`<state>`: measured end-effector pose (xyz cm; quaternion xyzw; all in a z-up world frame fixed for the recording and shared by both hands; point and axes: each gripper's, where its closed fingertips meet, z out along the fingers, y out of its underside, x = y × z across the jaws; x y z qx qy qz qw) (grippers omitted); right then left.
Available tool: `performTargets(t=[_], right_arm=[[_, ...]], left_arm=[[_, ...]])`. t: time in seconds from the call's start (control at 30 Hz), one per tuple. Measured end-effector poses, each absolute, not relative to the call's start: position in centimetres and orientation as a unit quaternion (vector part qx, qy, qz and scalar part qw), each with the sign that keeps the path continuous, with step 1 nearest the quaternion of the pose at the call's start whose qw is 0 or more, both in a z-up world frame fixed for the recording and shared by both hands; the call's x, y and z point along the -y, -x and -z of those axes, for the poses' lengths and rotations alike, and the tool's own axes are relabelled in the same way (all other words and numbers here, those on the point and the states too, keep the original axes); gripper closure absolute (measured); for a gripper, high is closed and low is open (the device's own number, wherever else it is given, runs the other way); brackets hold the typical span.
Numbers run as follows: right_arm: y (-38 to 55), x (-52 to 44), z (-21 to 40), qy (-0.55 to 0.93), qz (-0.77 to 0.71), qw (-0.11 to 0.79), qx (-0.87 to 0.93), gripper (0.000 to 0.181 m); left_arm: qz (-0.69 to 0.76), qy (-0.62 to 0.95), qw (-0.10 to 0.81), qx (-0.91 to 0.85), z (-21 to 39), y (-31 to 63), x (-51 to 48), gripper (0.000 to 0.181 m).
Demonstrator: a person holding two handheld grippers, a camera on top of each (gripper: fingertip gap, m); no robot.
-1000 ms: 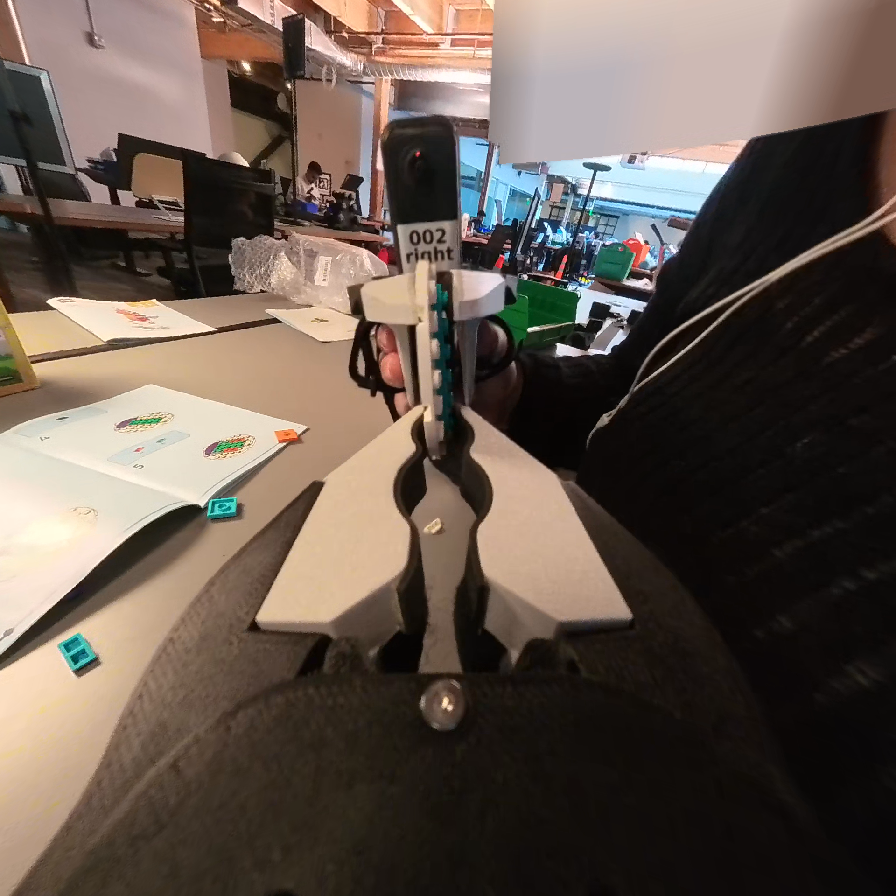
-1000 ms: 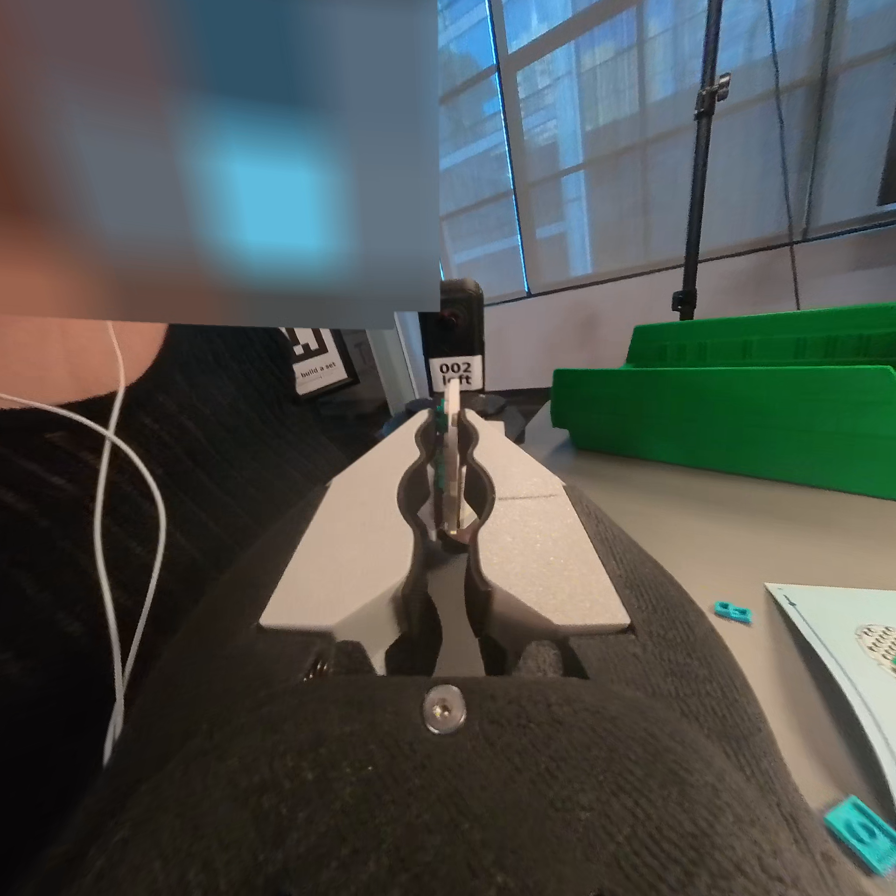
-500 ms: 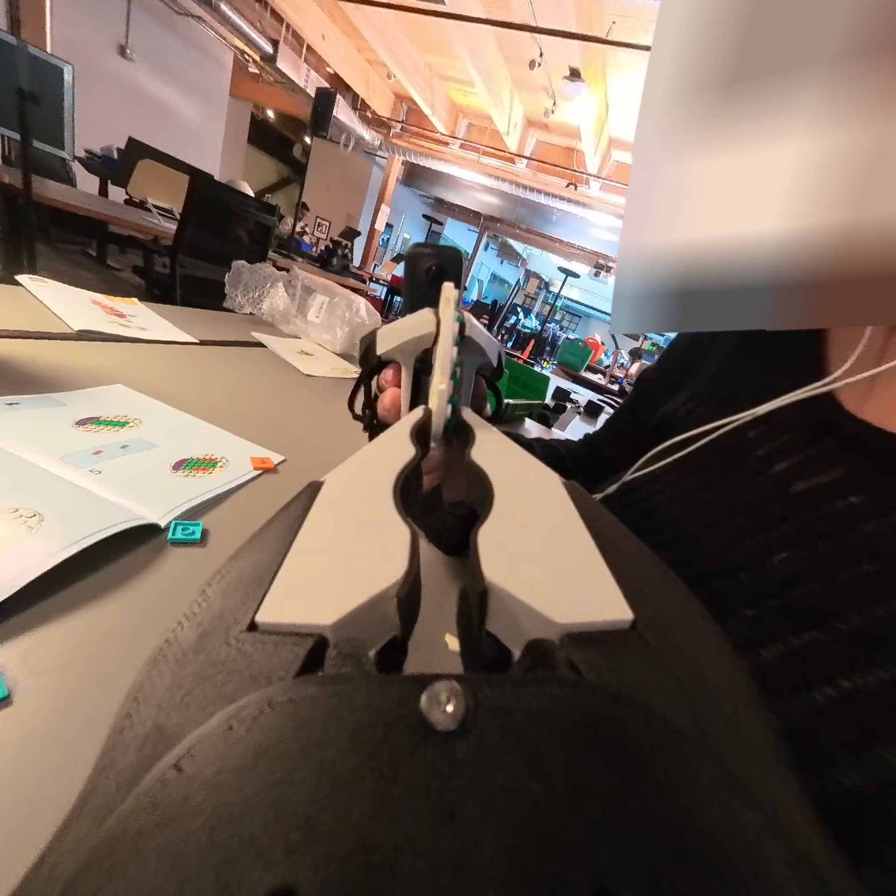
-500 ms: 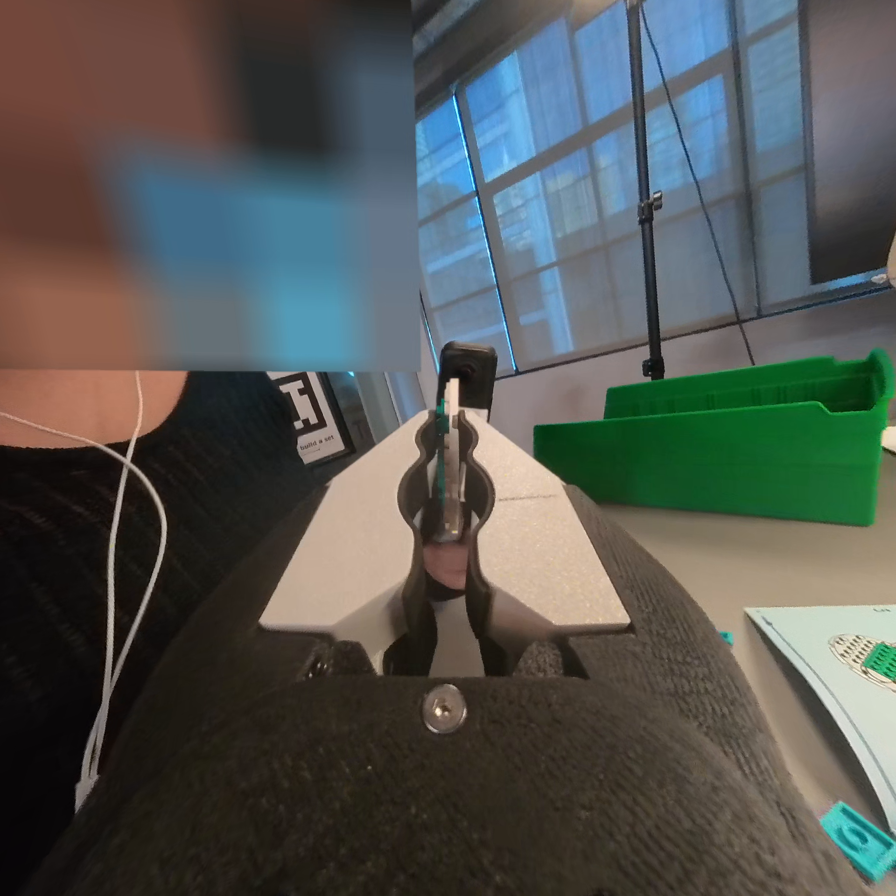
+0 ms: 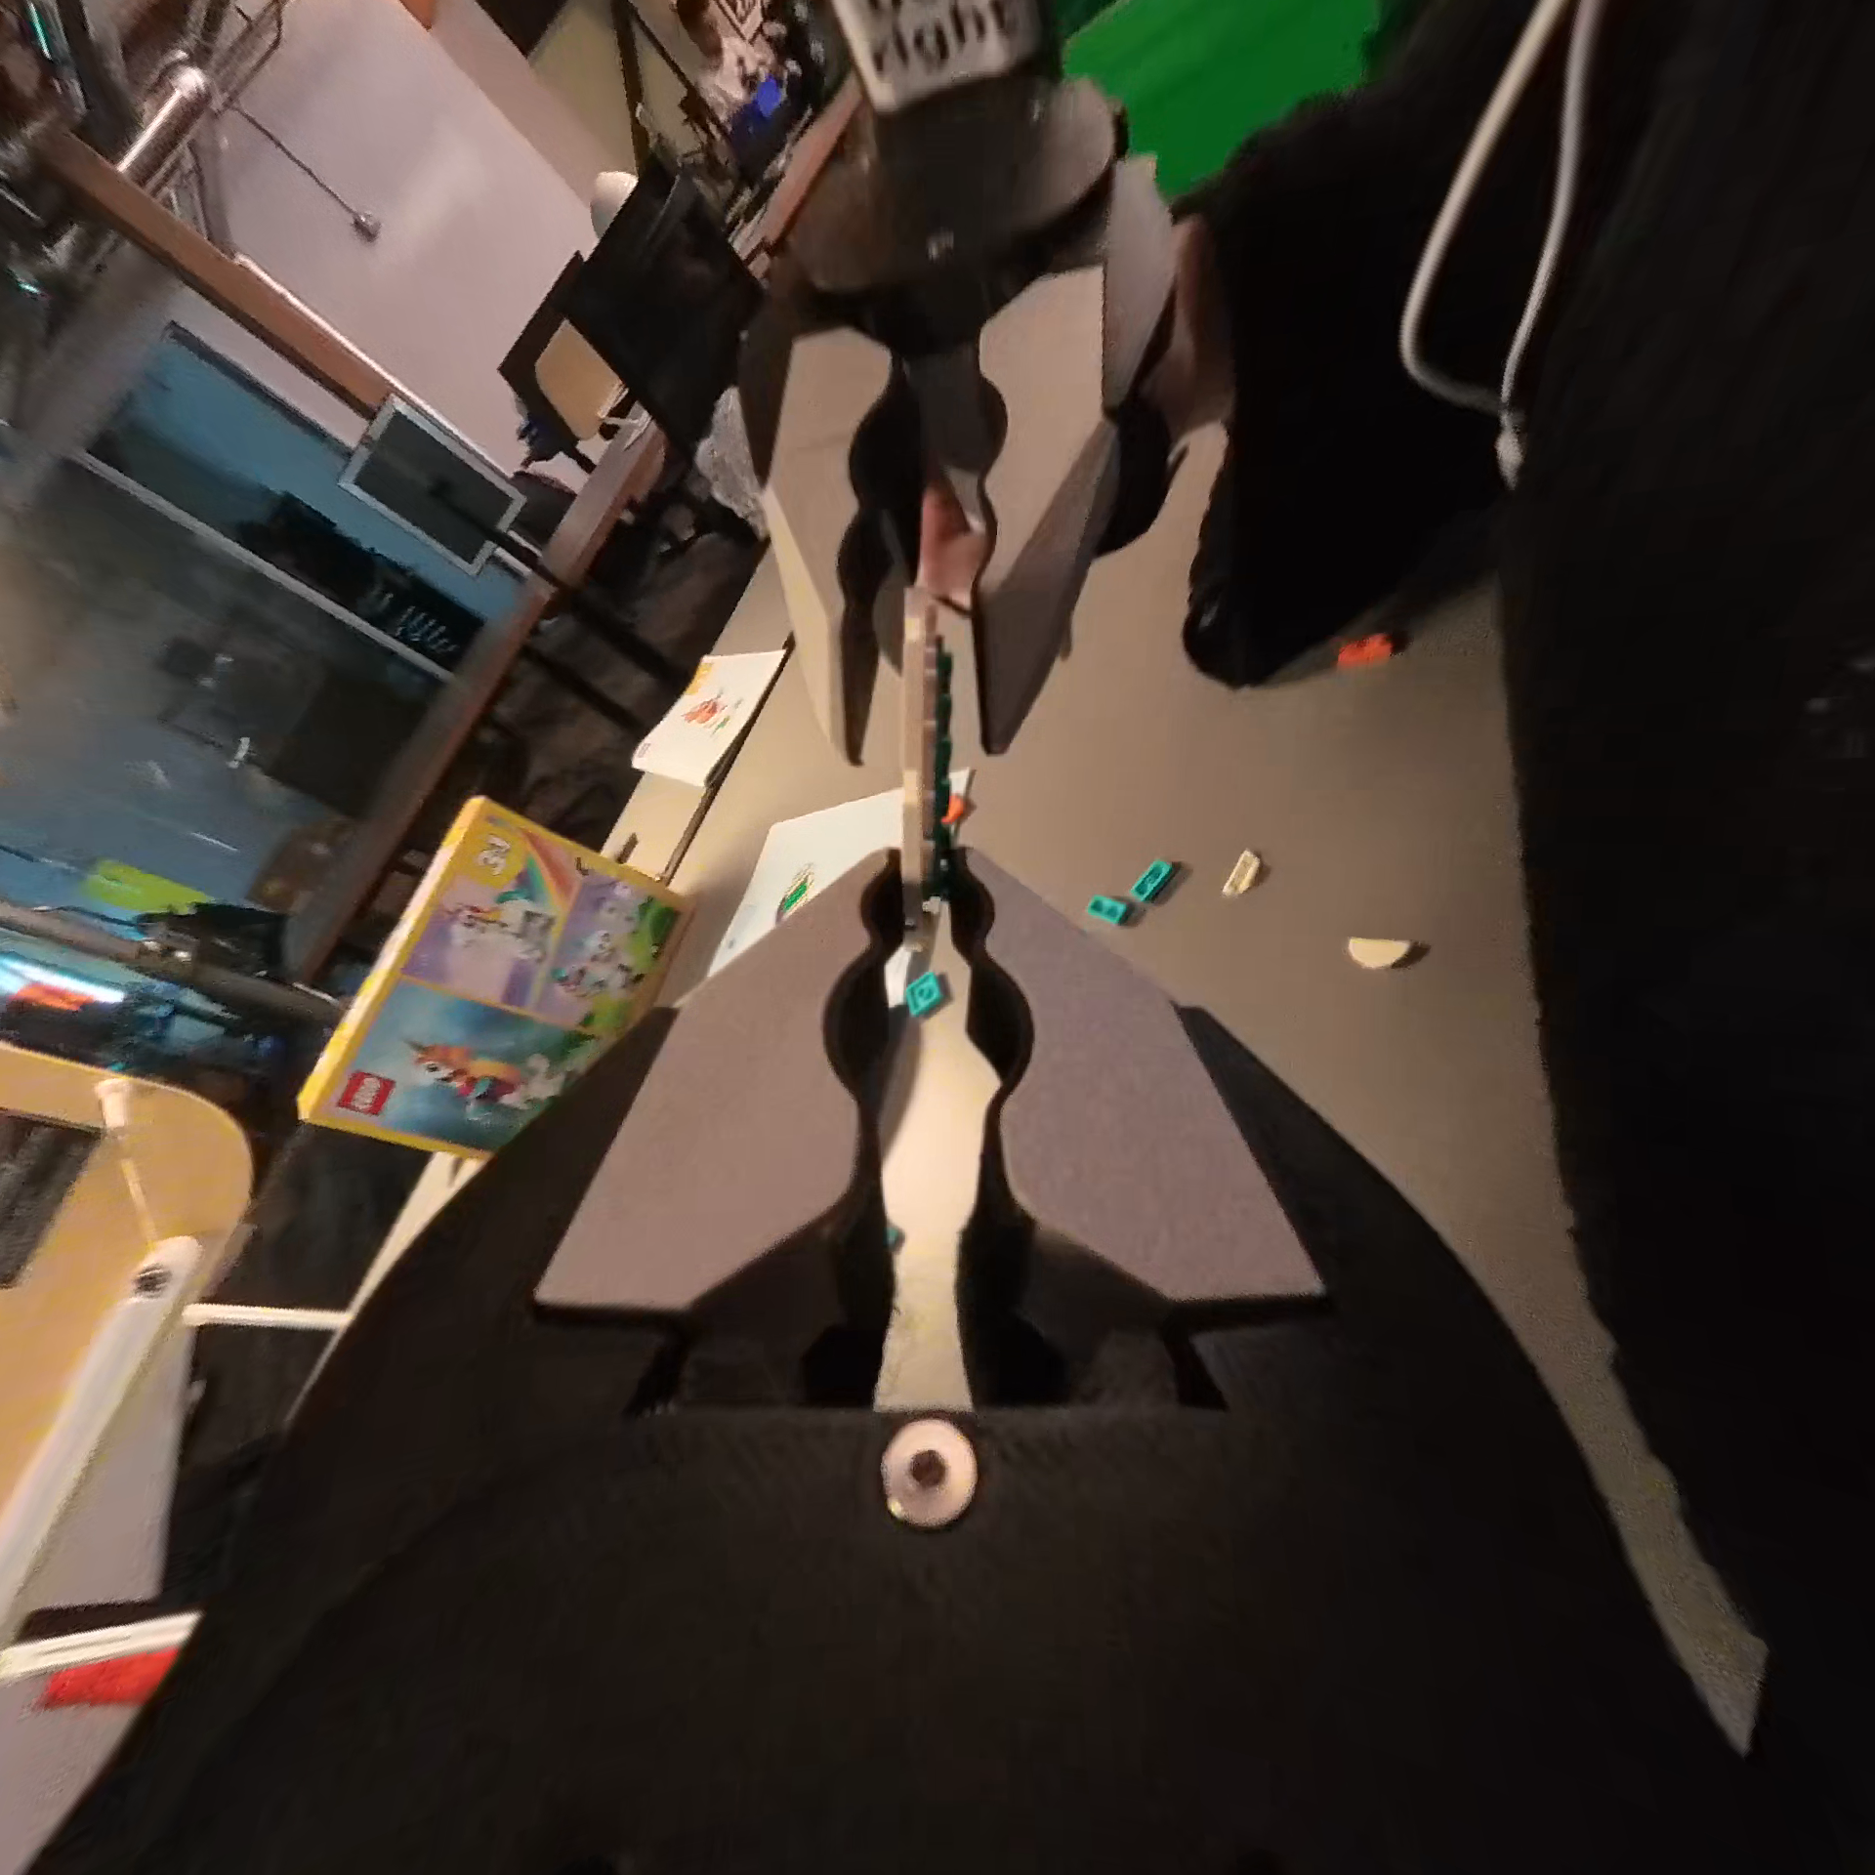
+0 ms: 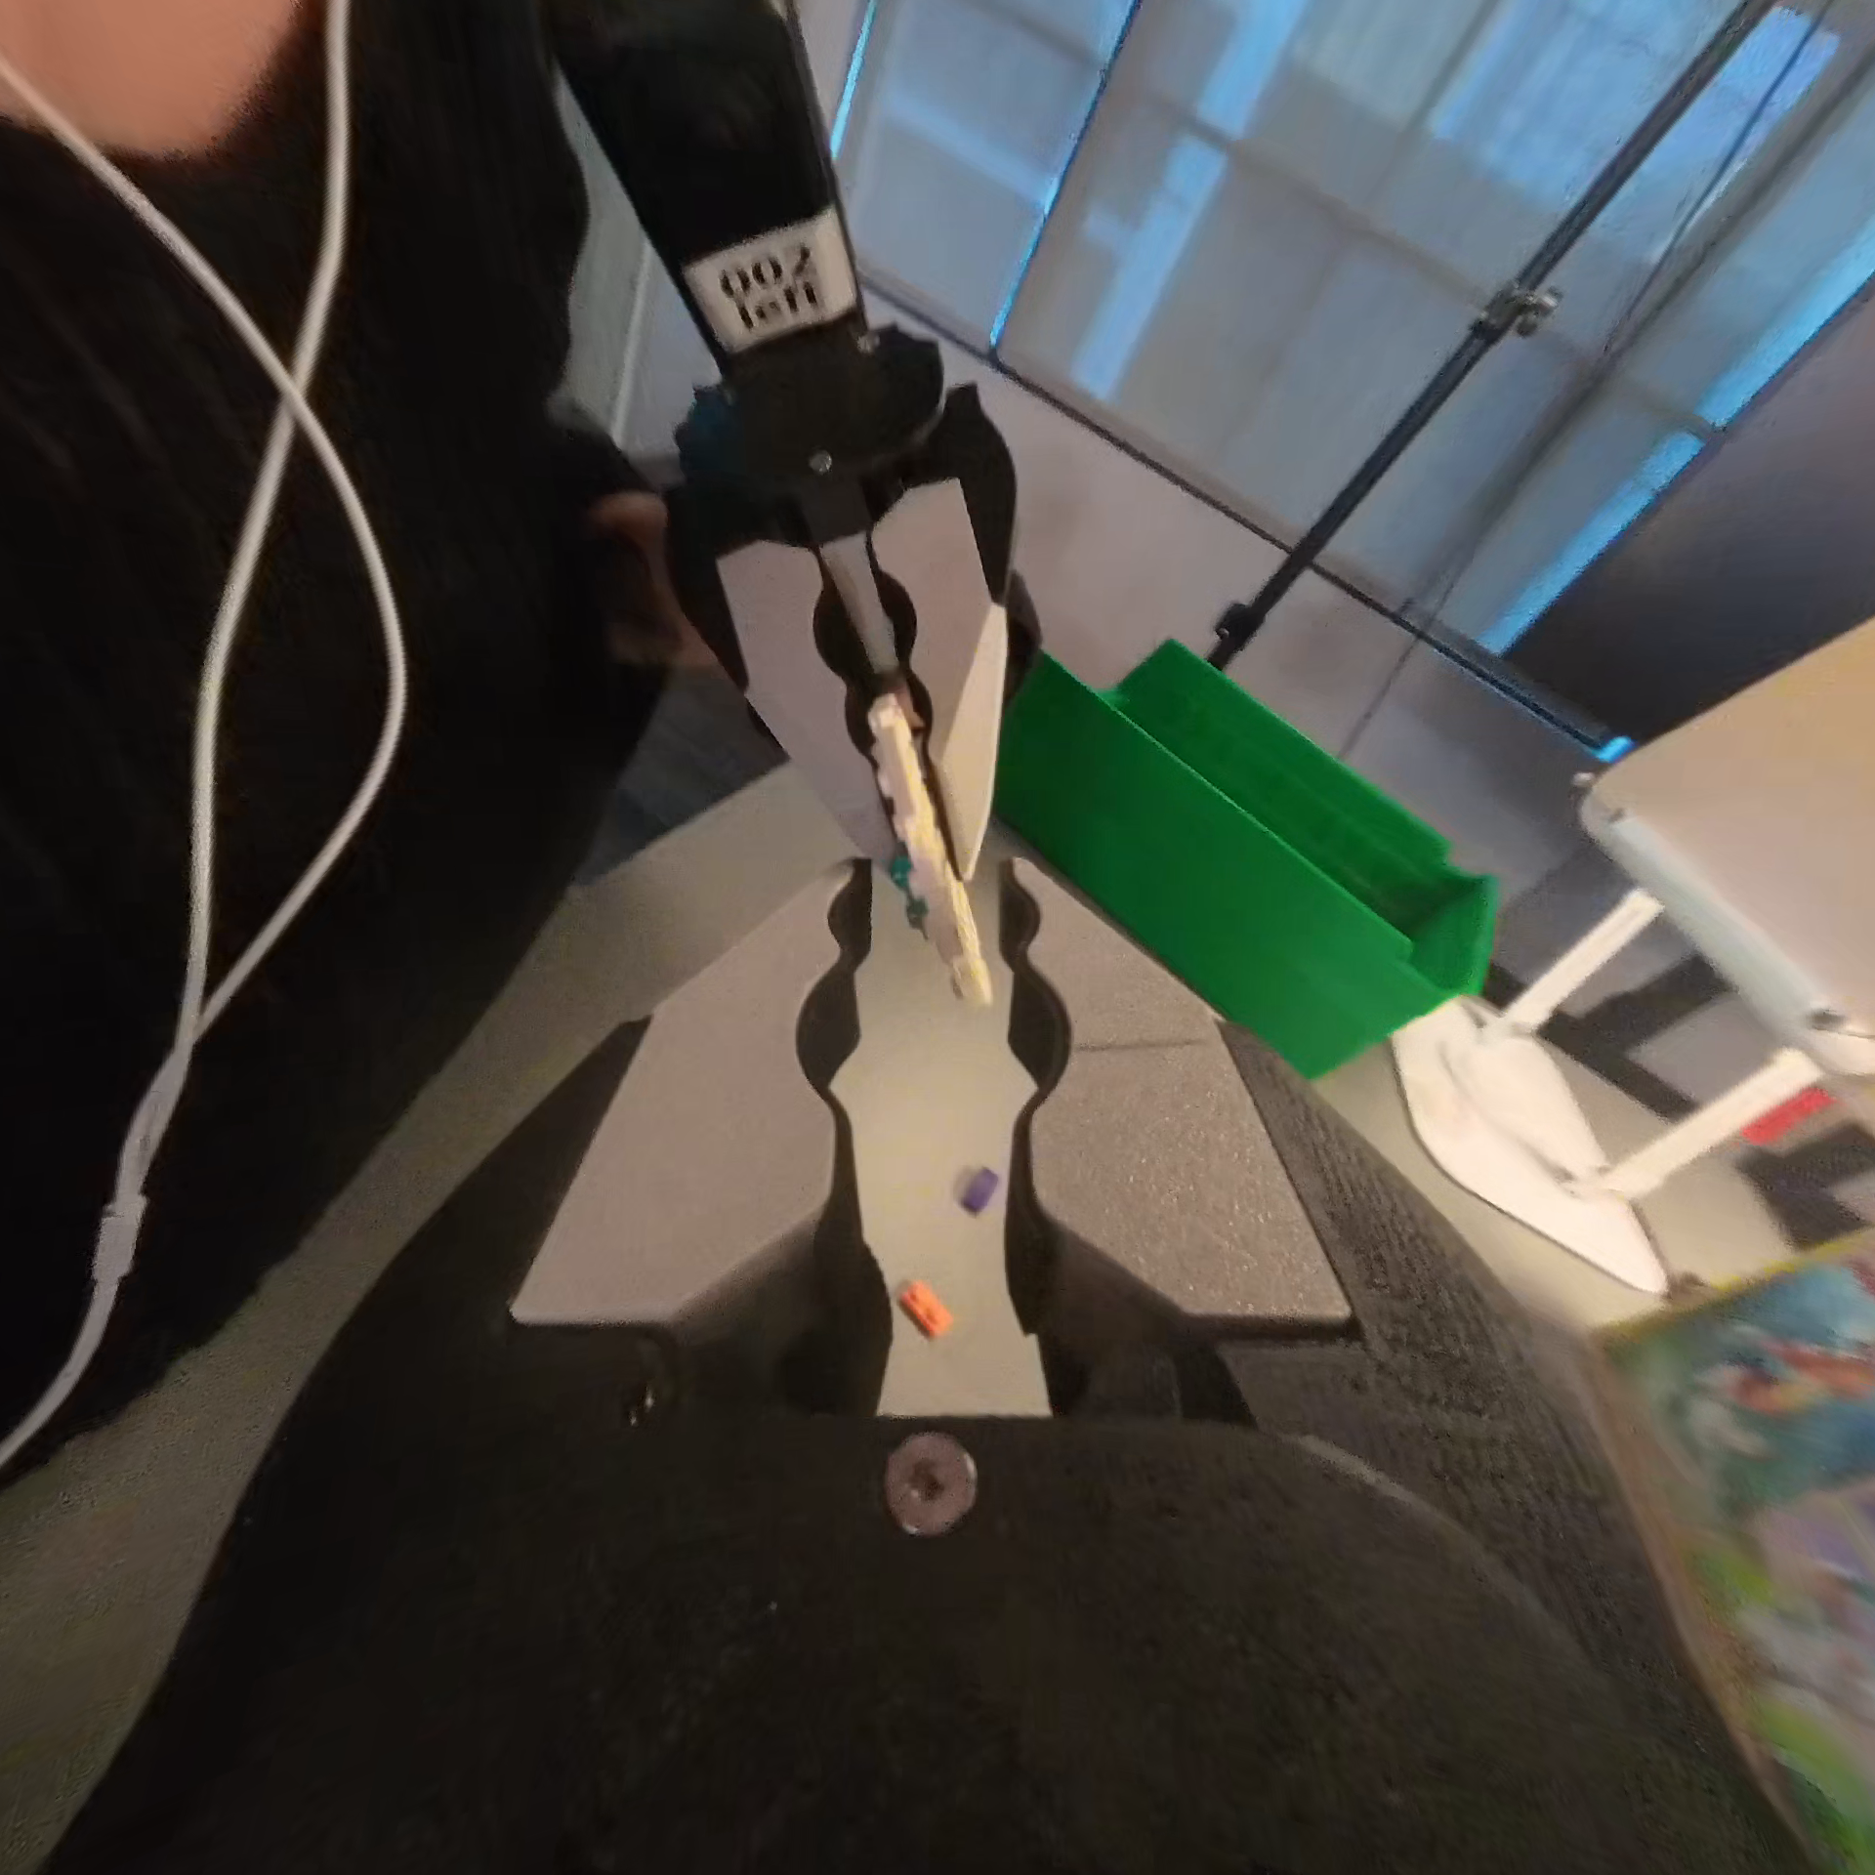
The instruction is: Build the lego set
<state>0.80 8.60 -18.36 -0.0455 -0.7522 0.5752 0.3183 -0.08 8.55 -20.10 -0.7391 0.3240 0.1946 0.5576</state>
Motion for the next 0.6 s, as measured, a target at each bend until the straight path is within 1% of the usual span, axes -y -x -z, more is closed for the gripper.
performTargets(t=[0.07, 0.1, 0.17, 0.27, 0.33, 0.43, 0.47, 0.5, 0.53, 0.57, 0.6], right_arm=[[-0.8, -8.4, 18.6, 0.035, -0.537, 0.350, 0.767, 0.160], [-0.9, -8.4, 18.8, 0.026, -0.516, 0.363, 0.775, 0.166], [-0.7, -8.4, 19.1, 0.018, -0.483, 0.385, 0.786, 0.170], [-0.7, -8.4, 19.4, 0.010, -0.461, 0.387, 0.798, 0.173], [-0.7, -8.3, 19.8, 0.018, -0.461, 0.370, 0.807, 0.175], [-0.8, -8.4, 19.9, 0.047, -0.506, 0.324, 0.798, 0.176], [-0.7, -8.5, 19.5, 0.061, -0.541, 0.313, 0.778, 0.176], [-0.8, -8.8, 18.9, 0.079, -0.587, 0.290, 0.751, 0.175], [-0.9, -9.2, 18.1, 0.099, -0.638, 0.260, 0.719, 0.175], [-1.0, -9.9, 17.4, 0.115, -0.683, 0.230, 0.684, 0.175], [-1.2, -10.5, 16.8, 0.121, -0.719, 0.210, 0.652, 0.175]], left_arm=[[-0.211, 0.738, 0.549, -0.329, 20.2, 0.3, -8.4, 0.173], [-0.212, 0.738, 0.548, -0.331, 20.3, 0.3, -8.3, 0.173], [-0.209, 0.740, 0.546, -0.333, 20.4, 0.2, -8.3, 0.173], [-0.204, 0.739, 0.546, -0.339, 20.5, -0.1, -8.3, 0.174], [-0.181, 0.746, 0.548, -0.334, 20.8, -0.2, -8.3, 0.174], [-0.067, 0.774, 0.574, -0.259, 20.6, -0.3, -8.3, 0.172], [-0.021, 0.777, 0.586, -0.228, 20.2, -0.2, -8.2, 0.166], [0.015, 0.775, 0.600, -0.199, 19.7, 0.1, -8.2, 0.151], [0.045, 0.770, 0.612, -0.176, 19.1, 0.4, -8.1, 0.142], [0.075, 0.762, 0.622, -0.163, 18.7, 0.4, -8.0, 0.139], [0.097, 0.752, 0.633, -0.154, 18.2, 0.3, -7.9, 0.139]])
